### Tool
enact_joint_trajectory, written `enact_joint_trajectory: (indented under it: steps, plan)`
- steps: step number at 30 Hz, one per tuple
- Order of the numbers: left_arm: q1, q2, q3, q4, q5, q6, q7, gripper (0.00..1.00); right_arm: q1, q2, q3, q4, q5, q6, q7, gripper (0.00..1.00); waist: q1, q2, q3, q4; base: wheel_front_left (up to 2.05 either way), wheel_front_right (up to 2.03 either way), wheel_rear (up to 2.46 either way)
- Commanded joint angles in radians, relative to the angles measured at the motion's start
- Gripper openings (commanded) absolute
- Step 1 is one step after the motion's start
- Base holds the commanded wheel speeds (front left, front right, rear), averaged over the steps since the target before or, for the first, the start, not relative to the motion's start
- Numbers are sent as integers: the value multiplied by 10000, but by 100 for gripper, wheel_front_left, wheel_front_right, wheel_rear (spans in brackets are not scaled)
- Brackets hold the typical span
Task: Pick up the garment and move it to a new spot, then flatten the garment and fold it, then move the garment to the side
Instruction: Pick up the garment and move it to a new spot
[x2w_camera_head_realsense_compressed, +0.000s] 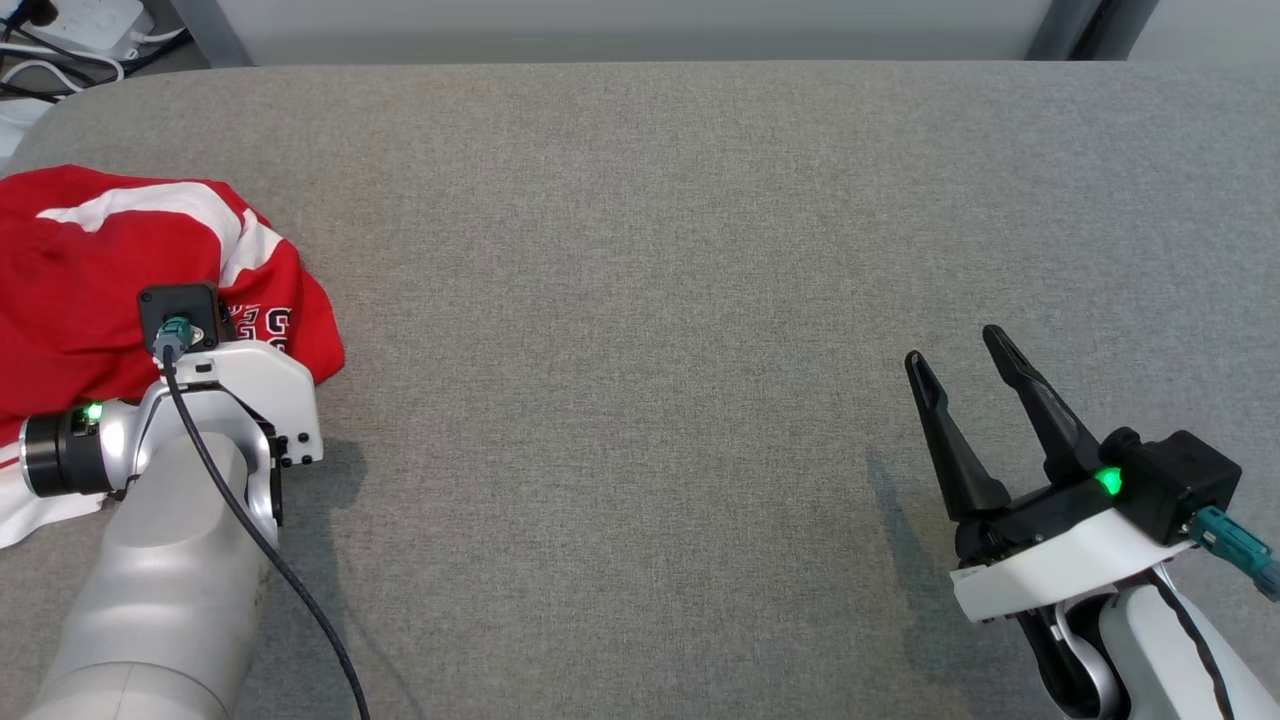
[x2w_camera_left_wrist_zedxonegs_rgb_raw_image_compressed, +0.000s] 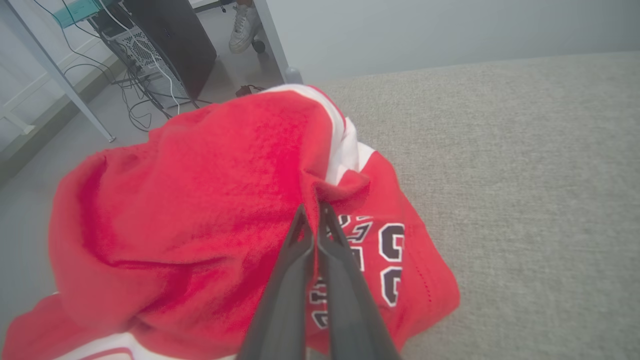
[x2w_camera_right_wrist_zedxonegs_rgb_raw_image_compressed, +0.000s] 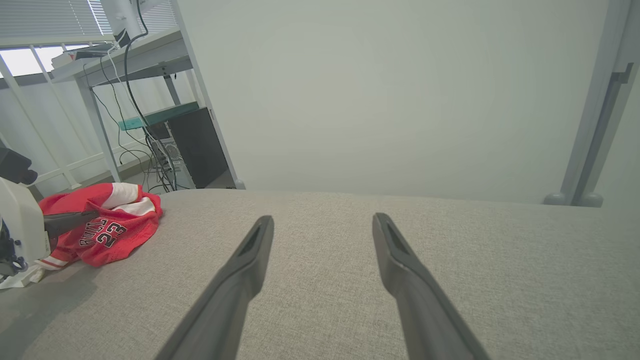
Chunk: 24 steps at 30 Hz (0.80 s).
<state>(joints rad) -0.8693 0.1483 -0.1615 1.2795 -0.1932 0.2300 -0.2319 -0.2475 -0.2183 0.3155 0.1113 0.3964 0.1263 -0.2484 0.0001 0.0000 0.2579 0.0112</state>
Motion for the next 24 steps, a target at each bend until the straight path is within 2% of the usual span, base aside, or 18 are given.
enact_joint_trajectory:
  steps: [1, 7, 11, 14, 19, 24]
  plan:
    - [-364, 519, 164, -96, -52, 110, -151, 0, -266, -57, 200, -231, 58, 44, -134, 100, 0, 0, -13, -12, 0, 0, 0]
    - [-162, 604, 281, -496, -244, -5, -280, 0, -302, 70, 127, -153, 33, 44, -134, 100, 0, 0, -186, -53, 0, 0, 0]
    - [97, 649, 314, -1459, -215, 8, -292, 0, -276, 212, 72, -122, 15, 44, -134, 100, 0, 0, -336, -99, 0, 0, 0]
    - [533, 614, 393, -2702, -179, -4, -295, 0, -206, 349, 10, -84, -9, 44, -134, 100, 0, 0, -551, -171, 0, 0, 0]
    - [1171, 210, 576, -4548, -287, -189, -296, 0, -30, 501, -129, -18, -22, 44, -134, 100, 0, 0, -998, -340, 0, 0, 0]
    - [1572, -311, 538, -5845, -420, -679, -297, 0, 118, 701, -150, 45, -40, 44, -134, 100, 0, 0, -1501, -807, 0, 0, 0]
